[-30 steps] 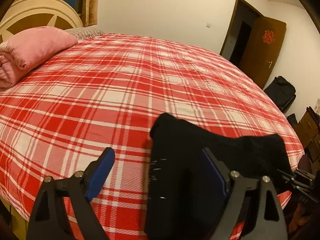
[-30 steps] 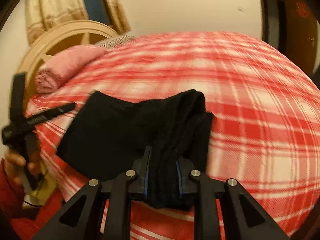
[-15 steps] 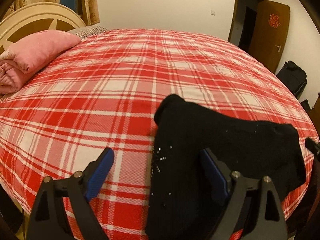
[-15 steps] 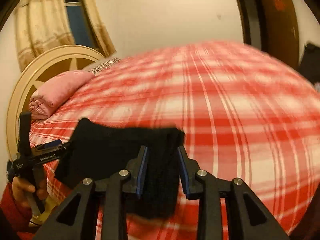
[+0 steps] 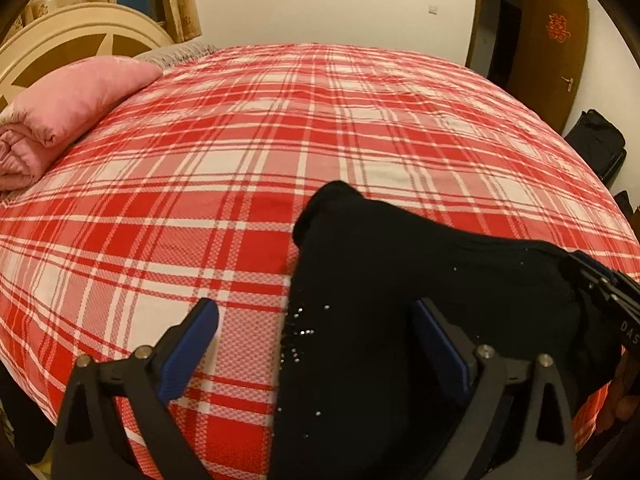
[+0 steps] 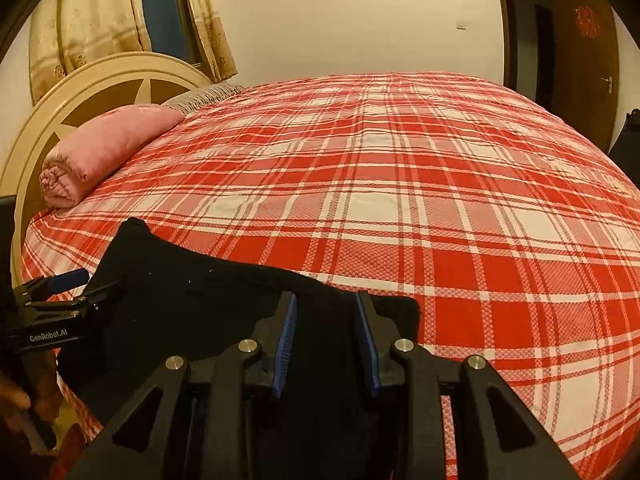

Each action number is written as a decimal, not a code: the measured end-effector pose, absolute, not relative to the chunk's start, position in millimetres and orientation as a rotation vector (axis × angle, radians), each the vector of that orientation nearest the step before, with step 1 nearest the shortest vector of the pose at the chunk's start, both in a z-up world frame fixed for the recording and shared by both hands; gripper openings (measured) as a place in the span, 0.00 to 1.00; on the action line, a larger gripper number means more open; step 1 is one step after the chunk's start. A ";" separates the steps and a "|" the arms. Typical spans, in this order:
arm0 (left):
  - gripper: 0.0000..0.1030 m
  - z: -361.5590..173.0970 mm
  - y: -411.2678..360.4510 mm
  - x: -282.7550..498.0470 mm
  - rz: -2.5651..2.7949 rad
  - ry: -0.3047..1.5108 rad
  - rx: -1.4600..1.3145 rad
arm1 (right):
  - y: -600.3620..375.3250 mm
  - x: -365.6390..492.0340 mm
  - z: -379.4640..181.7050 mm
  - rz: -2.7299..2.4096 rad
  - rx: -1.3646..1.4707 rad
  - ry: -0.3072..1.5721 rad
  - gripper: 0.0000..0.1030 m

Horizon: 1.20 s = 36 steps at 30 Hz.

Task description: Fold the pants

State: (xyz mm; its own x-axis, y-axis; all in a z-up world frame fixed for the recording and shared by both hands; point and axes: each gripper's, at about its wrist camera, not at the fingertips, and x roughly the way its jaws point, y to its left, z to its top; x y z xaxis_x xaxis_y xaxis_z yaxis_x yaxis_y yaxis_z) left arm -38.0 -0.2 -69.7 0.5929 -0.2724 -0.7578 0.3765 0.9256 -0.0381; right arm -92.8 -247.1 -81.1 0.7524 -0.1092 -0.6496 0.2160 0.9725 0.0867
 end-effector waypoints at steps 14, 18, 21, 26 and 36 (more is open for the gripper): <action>0.99 -65.8 -0.7 -45.5 -0.357 0.848 0.177 | -263.5 -155.4 -61.0 -0.195 0.390 0.561 0.63; 0.99 -66.1 -0.5 -50.6 -0.355 0.844 0.185 | -274.8 -170.3 -68.5 -0.212 0.453 0.573 0.63; 0.99 -65.8 -0.5 -54.5 -0.362 0.840 0.191 | -280.4 -177.7 -75.9 -0.220 0.496 0.586 0.63; 0.99 -55.0 6.6 -64.0 -0.404 0.794 0.172 | -290.5 -185.5 -79.9 -0.220 0.554 0.590 0.63; 0.99 -57.4 -4.3 -52.7 -0.466 0.829 0.110 | -280.6 -176.8 -91.6 -0.222 0.521 0.635 0.63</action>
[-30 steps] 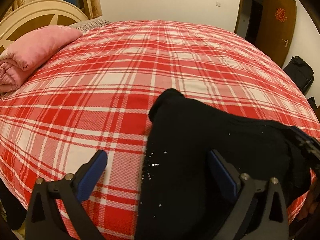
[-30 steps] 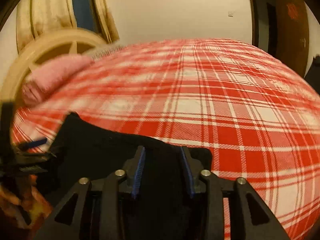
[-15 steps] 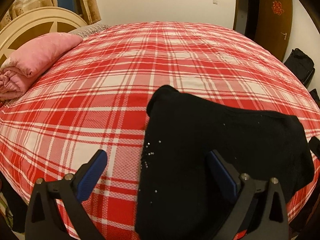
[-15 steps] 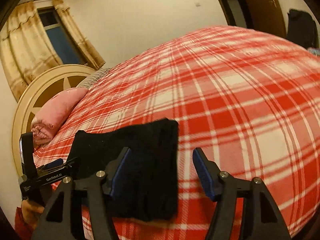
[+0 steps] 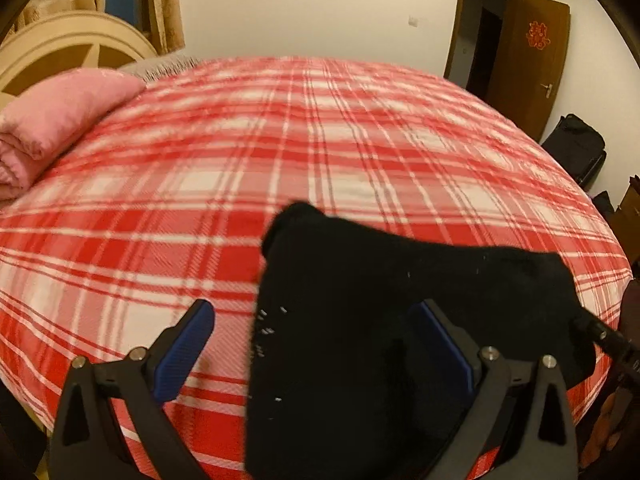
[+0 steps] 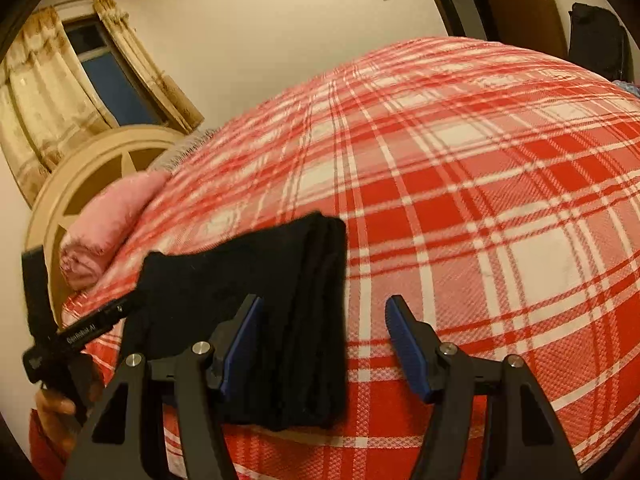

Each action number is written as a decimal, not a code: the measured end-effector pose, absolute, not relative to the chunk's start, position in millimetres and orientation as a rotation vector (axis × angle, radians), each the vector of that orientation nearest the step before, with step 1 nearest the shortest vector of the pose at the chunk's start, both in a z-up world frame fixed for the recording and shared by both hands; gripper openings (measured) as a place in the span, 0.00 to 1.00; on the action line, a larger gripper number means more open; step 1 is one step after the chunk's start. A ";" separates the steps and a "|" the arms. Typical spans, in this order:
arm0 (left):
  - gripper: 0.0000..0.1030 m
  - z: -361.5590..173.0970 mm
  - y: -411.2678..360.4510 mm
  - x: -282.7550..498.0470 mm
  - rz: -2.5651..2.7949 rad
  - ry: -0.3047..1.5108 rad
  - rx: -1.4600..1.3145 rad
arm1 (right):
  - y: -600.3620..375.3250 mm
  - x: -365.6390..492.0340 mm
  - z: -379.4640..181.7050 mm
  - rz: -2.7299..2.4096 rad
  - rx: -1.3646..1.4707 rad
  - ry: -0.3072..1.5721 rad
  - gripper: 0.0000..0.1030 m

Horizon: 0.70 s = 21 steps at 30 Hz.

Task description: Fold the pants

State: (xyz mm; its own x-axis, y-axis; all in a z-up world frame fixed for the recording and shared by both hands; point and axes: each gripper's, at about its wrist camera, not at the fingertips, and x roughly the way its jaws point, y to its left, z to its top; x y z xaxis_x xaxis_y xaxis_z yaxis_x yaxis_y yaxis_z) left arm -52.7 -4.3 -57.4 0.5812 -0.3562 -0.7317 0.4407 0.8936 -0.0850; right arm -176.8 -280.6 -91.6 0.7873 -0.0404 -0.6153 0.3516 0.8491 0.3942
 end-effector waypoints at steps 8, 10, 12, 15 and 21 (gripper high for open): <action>1.00 -80.2 -2.0 -47.9 -0.454 0.933 0.071 | -256.3 -161.5 -104.1 -0.146 0.481 0.684 0.64; 1.00 -81.9 -1.0 -47.0 -0.454 0.946 0.057 | -247.6 -157.5 -103.7 -0.160 0.432 0.696 0.64; 1.00 -83.7 -0.4 -46.5 -0.457 0.955 0.042 | -241.4 -155.4 -104.1 -0.163 0.397 0.703 0.64; 1.00 -84.3 -2.3 -47.5 -0.457 0.948 0.050 | -241.4 -153.4 -105.3 -0.166 0.382 0.711 0.64; 1.00 -84.9 -5.1 -47.5 -0.461 0.948 0.064 | -243.1 -151.2 -107.6 -0.174 0.384 0.713 0.64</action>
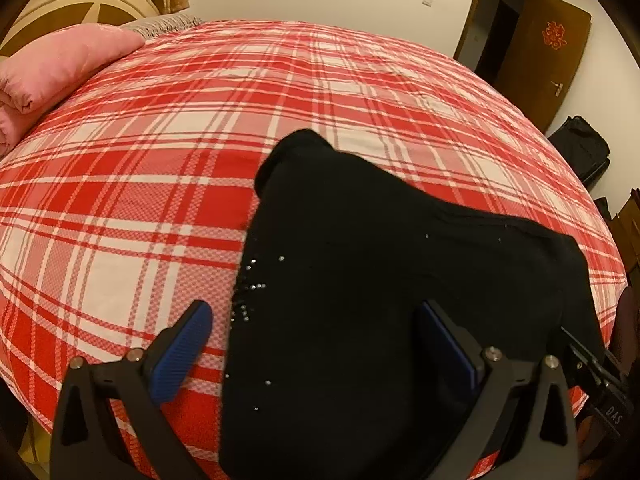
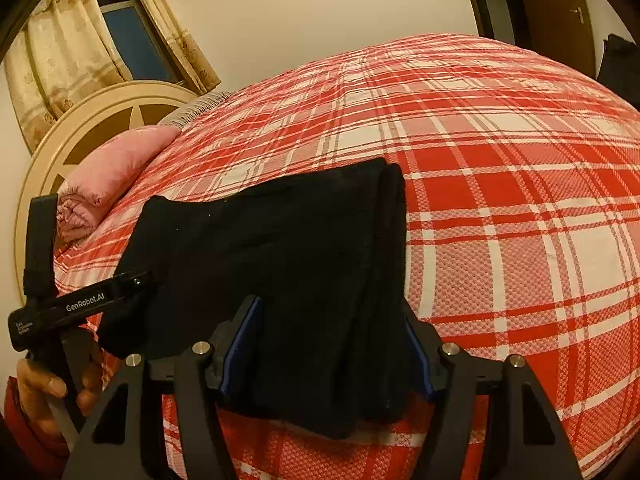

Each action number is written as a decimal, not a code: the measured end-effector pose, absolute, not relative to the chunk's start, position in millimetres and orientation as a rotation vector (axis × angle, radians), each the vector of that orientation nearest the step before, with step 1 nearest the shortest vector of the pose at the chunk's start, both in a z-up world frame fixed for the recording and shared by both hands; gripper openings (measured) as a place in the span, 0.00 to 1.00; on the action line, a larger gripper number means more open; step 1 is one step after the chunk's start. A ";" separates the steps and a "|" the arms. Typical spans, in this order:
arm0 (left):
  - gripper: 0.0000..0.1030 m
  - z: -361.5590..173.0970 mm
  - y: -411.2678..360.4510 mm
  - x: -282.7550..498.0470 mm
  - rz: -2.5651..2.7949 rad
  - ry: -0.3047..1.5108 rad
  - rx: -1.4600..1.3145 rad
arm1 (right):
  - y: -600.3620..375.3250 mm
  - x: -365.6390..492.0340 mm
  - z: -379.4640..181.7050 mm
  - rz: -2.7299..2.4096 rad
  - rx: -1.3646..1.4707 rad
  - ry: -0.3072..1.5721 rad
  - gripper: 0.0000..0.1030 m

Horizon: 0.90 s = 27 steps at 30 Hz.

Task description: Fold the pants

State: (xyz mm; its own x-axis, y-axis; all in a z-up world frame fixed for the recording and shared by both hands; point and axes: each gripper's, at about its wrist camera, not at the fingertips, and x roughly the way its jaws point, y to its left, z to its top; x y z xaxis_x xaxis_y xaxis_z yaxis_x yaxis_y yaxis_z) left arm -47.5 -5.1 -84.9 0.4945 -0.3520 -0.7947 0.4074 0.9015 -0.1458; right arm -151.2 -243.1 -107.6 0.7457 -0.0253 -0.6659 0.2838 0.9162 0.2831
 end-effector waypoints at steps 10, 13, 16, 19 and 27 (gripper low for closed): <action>0.88 -82.7 -9.2 -50.8 -0.487 0.941 0.077 | -244.6 -146.1 -107.8 -0.188 0.397 0.720 0.66; 0.82 -81.2 -11.8 -53.5 -0.495 0.934 0.081 | -241.1 -144.8 -107.4 -0.192 0.370 0.731 0.66; 0.80 -80.6 -13.1 -54.3 -0.497 0.931 0.084 | -239.1 -143.4 -106.0 -0.194 0.343 0.750 0.63; 0.79 -80.6 -12.6 -54.3 -0.499 0.934 0.078 | -239.6 -143.8 -106.5 -0.195 0.345 0.748 0.63; 0.66 -78.2 -18.1 -57.0 -0.504 0.915 0.099 | -234.6 -144.0 -103.9 -0.179 0.320 0.742 0.41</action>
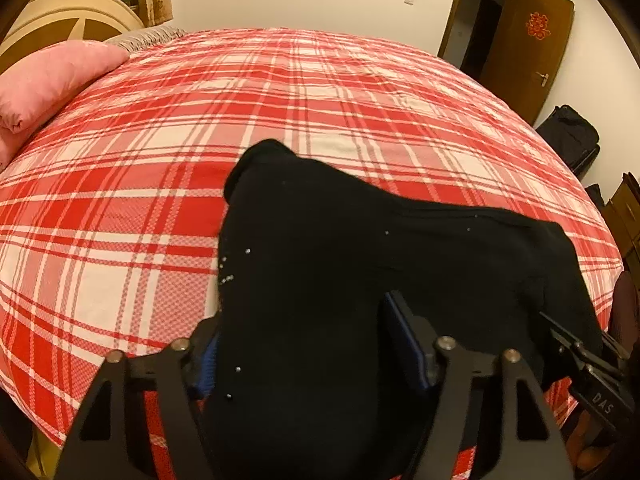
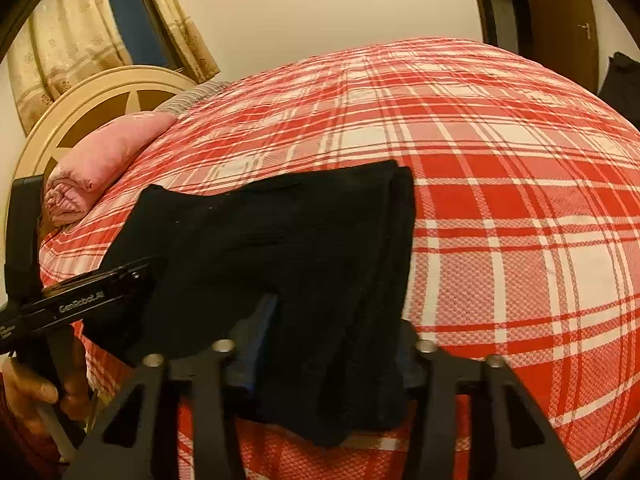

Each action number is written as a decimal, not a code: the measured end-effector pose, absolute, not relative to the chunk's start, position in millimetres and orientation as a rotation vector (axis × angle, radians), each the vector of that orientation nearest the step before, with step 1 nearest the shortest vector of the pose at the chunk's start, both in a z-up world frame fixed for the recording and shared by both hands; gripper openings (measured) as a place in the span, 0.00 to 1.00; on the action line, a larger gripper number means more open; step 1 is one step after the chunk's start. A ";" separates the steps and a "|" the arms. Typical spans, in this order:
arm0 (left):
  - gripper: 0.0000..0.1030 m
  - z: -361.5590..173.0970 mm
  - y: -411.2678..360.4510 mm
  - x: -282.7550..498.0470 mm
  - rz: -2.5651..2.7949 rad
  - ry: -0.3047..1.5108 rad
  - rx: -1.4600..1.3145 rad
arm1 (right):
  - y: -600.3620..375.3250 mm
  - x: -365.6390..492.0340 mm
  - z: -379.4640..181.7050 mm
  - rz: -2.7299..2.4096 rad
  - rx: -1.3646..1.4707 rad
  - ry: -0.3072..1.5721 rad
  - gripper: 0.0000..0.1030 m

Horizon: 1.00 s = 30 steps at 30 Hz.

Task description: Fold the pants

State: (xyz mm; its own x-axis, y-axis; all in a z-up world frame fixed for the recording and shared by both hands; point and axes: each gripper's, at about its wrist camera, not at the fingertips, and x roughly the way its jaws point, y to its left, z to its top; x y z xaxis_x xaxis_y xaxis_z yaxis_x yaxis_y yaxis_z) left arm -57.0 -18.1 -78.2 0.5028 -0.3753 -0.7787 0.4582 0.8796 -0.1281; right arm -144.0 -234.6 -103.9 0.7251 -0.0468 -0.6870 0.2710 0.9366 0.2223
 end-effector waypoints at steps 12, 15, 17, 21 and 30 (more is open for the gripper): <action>0.40 -72.0 -24.6 -64.6 -0.501 0.880 0.134 | -219.1 -143.3 -98.1 -0.193 0.224 0.737 0.31; 0.40 -72.1 -25.4 -65.4 -0.495 0.874 0.147 | -217.9 -143.1 -97.9 -0.198 0.211 0.737 0.31; 0.40 -72.0 -26.4 -66.7 -0.488 0.868 0.155 | -216.5 -142.7 -97.9 -0.204 0.200 0.734 0.31; 0.38 -70.0 -27.8 -68.4 -0.482 0.866 0.160 | -210.0 -143.6 -93.2 -0.213 0.147 0.722 0.30; 0.30 -62.8 -29.0 -73.3 -0.487 0.847 0.173 | -209.5 -151.9 -80.8 -0.198 0.160 0.691 0.29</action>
State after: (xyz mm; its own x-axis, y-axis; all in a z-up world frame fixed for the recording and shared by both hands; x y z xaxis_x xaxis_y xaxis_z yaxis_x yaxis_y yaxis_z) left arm -73.3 -29.0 -62.8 0.5610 -0.3432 -0.7533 0.4780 0.8773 -0.0437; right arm -151.9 -209.5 -80.8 0.7530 -0.1273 -0.6456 0.2333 0.9690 0.0810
